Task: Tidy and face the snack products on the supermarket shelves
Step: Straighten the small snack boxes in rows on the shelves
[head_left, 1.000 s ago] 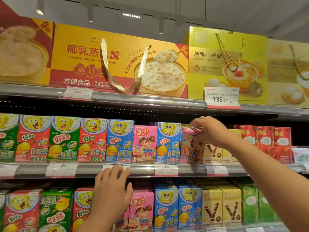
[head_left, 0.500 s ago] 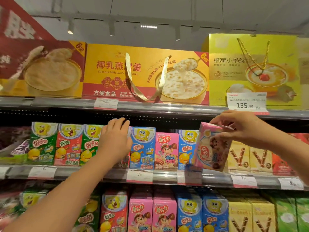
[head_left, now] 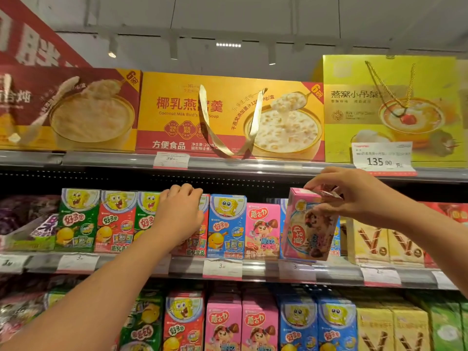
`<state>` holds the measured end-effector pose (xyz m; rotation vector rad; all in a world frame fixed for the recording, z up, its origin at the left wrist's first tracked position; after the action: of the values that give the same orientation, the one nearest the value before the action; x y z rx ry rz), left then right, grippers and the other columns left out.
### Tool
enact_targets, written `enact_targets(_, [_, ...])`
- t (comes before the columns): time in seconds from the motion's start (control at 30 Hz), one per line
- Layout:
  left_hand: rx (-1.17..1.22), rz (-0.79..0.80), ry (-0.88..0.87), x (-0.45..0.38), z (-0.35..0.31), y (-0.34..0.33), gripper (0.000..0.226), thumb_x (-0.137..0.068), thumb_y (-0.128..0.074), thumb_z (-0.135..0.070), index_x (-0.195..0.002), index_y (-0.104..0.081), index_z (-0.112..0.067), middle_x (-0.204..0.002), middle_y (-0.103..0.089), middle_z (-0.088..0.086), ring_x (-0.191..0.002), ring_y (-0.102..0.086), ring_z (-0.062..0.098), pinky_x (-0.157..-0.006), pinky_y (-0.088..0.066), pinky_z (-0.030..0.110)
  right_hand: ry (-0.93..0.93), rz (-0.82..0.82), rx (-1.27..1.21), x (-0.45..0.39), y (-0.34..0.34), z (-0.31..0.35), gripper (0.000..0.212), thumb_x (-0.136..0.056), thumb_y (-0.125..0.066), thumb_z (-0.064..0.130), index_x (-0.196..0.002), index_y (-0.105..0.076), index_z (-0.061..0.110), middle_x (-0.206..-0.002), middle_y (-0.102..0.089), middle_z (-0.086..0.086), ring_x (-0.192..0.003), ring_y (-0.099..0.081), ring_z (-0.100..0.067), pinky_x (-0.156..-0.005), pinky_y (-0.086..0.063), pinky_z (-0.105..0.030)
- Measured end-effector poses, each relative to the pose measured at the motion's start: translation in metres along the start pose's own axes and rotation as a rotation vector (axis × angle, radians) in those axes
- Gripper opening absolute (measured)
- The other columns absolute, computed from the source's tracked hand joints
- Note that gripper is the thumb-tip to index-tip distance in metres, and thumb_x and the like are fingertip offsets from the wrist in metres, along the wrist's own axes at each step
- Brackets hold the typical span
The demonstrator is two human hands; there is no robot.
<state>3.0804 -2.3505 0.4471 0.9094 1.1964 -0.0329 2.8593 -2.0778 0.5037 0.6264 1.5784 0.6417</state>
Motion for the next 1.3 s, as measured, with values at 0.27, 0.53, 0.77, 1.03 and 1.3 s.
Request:
enact_targets(0.27, [0.145,-0.010,-0.053,0.004,0.012,0.018,0.049,-0.092,-0.063,-0.039,-0.137,-0.051,-0.024,-0.133,-0.056,-0.003,-0.120,-0.051,0.020,-0.105,-0.041,0.040,0.037,-0.002,-0.007,-0.008,-0.009,0.005,0.046,-0.077,-0.075,0.049,-0.120,-0.069,0.033,-0.110,-0.062,0.018,-0.099,-0.060,0.000,-0.081,-0.051,-0.025])
enact_targets(0.53, [0.141,0.087,-0.072,-0.005,0.008,0.014,0.052,-0.094,-0.057,-0.042,-0.142,-0.047,-0.024,-0.132,-0.061,-0.002,-0.118,-0.056,0.021,-0.103,-0.044,0.043,0.019,0.004,0.008,-0.021,-0.024,-0.003,0.043,-0.080,-0.081,0.040,-0.120,-0.070,0.029,-0.110,-0.064,0.013,-0.098,-0.060,-0.002,-0.076,-0.044,-0.021])
enact_targets(0.77, [0.060,0.148,-0.113,-0.017,0.007,0.000,0.070,-0.093,-0.053,-0.047,-0.155,-0.030,-0.026,-0.146,-0.052,0.001,-0.131,-0.048,0.024,-0.111,-0.039,0.047,0.016,0.001,0.017,-0.018,-0.026,-0.003,0.043,-0.081,-0.078,0.045,-0.120,-0.069,0.031,-0.109,-0.062,0.017,-0.098,-0.059,-0.001,-0.078,-0.049,-0.022])
enact_targets(1.03, [0.123,0.103,-0.305,-0.025,-0.027,-0.002,0.064,-0.094,-0.054,-0.059,-0.150,-0.041,-0.030,-0.147,-0.049,-0.008,-0.134,-0.043,0.018,-0.113,-0.034,0.041,-0.002,-0.017,0.015,-0.008,-0.013,-0.010,0.042,-0.083,-0.079,0.039,-0.122,-0.069,0.030,-0.113,-0.062,0.017,-0.101,-0.061,-0.005,-0.083,-0.052,-0.027])
enact_targets(1.3, [0.307,-0.097,-0.332,-0.022,-0.025,0.017,0.038,-0.087,-0.075,-0.041,-0.120,-0.066,-0.026,-0.112,-0.070,-0.008,-0.102,-0.059,0.017,-0.103,-0.039,0.043,-0.027,-0.040,0.035,0.001,-0.006,-0.015,0.042,-0.082,-0.081,0.037,-0.121,-0.070,0.025,-0.109,-0.062,0.011,-0.099,-0.062,-0.009,-0.085,-0.054,-0.038])
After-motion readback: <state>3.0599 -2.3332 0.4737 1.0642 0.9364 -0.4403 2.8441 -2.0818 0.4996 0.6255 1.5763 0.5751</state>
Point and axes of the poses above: each hand's wrist, its own x-axis away from the middle knuckle, its own y-axis out of the back of the hand, z = x × y, the point moved 6 cm from there along -x, towards the middle knuckle
